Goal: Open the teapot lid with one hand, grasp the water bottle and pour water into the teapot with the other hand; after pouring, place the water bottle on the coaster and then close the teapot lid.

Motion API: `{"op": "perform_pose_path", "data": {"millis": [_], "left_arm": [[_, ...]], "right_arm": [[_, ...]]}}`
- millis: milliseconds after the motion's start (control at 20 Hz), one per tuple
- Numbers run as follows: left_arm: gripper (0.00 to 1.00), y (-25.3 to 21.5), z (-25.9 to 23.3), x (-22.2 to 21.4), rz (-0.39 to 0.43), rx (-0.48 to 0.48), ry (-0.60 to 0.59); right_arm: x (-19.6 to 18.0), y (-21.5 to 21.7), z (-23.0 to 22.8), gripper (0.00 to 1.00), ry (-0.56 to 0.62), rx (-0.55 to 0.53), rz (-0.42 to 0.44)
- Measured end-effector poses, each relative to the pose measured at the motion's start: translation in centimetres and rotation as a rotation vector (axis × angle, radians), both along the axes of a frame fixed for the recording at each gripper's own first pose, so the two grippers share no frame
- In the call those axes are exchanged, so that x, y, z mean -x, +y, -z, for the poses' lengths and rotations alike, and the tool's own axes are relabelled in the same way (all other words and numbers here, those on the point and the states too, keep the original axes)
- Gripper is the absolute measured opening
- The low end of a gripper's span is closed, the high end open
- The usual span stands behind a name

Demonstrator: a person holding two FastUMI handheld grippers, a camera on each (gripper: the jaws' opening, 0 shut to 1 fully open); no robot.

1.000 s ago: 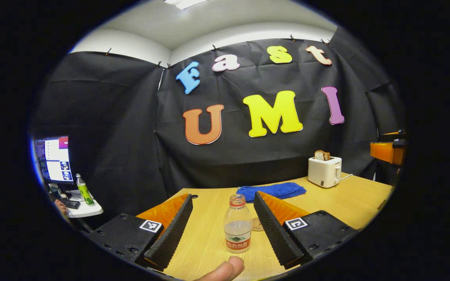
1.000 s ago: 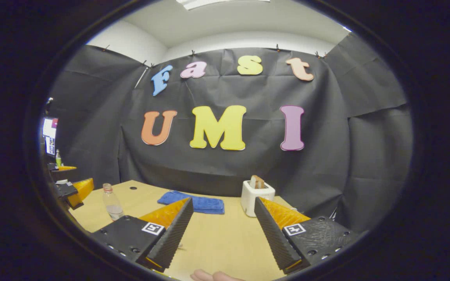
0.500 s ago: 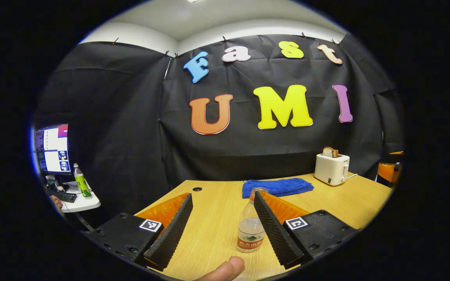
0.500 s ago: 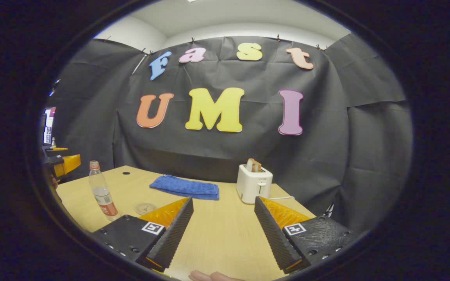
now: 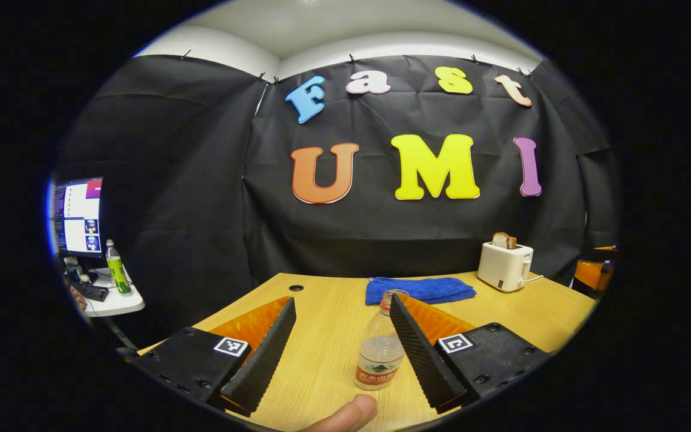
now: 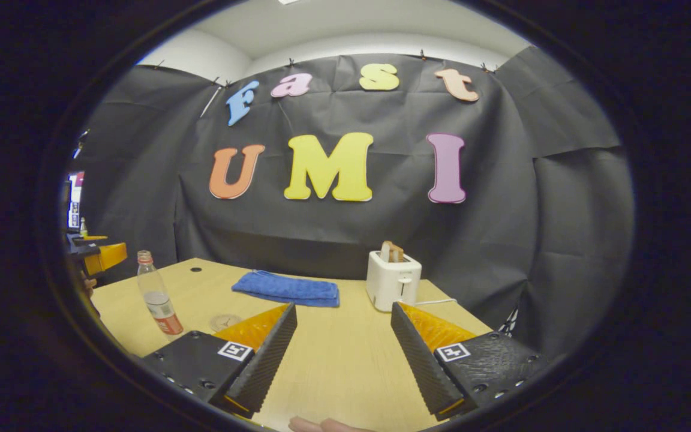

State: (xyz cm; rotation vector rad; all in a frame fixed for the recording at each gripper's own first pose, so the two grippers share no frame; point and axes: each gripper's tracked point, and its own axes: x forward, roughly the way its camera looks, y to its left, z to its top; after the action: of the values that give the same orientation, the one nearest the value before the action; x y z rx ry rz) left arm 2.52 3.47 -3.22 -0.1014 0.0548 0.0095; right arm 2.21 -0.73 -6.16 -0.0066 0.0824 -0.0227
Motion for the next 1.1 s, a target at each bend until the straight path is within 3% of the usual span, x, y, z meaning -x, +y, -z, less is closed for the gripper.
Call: {"op": "perform_pose_path", "data": {"millis": [450,750,1100], "left_arm": [[0.99,0.6,0.6,-0.2,-0.013,0.020,0.014],[0.98,-0.6,0.7,-0.7,-0.018,-0.123,-0.011],[0.99,-2.3,2.6,-1.9,0.079,0.066,0.042]], "right_arm": [[-0.7,1.2,1.9,0.98,0.053,0.010,-0.027],[-0.6,1.4,1.5,0.97,0.036,0.015,-0.020],[-0.1,2.1,0.7,0.95,0.011,0.026,-0.035]]}}
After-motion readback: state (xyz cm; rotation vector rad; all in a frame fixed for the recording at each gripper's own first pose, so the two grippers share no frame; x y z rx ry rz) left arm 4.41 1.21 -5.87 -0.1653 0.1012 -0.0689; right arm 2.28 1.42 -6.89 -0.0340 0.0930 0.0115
